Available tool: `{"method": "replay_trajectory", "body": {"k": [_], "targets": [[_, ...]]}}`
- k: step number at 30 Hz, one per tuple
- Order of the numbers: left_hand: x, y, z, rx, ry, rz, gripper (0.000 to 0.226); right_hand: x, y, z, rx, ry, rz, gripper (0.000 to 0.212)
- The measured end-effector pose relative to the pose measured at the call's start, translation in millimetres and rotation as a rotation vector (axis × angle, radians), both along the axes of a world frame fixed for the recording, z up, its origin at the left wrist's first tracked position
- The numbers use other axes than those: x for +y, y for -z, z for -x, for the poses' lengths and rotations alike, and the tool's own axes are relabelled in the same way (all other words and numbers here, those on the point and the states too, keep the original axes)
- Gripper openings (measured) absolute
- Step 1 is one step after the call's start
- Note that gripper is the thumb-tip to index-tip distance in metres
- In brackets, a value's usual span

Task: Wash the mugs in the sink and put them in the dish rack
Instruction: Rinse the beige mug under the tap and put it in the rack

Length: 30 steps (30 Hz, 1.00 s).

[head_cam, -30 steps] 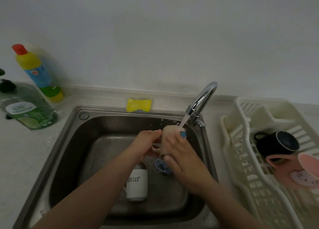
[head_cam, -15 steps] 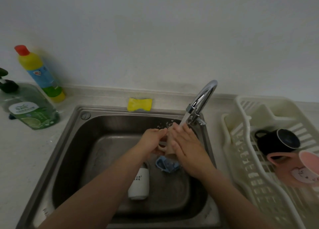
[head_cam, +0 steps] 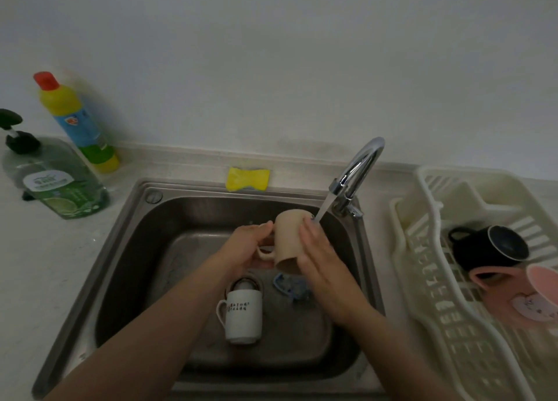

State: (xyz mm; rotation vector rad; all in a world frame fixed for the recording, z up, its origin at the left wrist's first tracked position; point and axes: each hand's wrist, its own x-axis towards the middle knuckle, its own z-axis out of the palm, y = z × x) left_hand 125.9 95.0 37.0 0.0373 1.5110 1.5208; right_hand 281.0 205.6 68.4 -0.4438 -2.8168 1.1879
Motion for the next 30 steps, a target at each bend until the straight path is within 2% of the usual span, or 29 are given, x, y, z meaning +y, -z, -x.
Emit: {"method": "replay_trajectory", "body": {"k": [3,7,11,16,20,23,25,28,30], "targets": [[6.7,-4.2,-6.7,0.002,0.016,-0.021,0.033,10.8,-10.3,16.3,0.02,0.223,0.222,0.066],[3.5,-0.4,-1.8,-0.031,-0.007,-0.039,0.032,-13.3,-8.0,-18.1,-0.019,0.063,0.147,0.062],[8.0,-0.7,-8.8,-0.009,0.018,-0.019,0.029,1.4,-16.2,4.9,-0.044,0.251,0.26,0.067],[15.9,-7.9,-4.9,0.028,-0.036,-0.018,0.033,-16.3,-10.8,-13.8,-0.036,-0.013,-0.161,0.075],[22.6,-13.9,-8.4,0.097,-0.014,0.025,0.03,14.2,-13.2,13.3,-0.046,-0.024,-0.321,0.074],[23.6,-14.5,-4.7,0.148,0.008,0.068,0.028,7.8,-16.0,6.1,-0.046,-0.216,-0.451,0.075],[21.6,-12.7,-4.6,0.153,0.017,0.062,0.026,7.2,-15.5,-6.2,-0.063,-0.289,-0.45,0.073],[25.4,-10.9,-11.6,0.213,0.073,0.07,0.031,29.9,-16.0,13.4,-0.01,-0.128,-0.401,0.065],[29.9,-11.9,-13.0,0.21,0.036,0.086,0.031,28.2,-17.3,22.1,-0.001,-0.084,-0.431,0.063]]}}
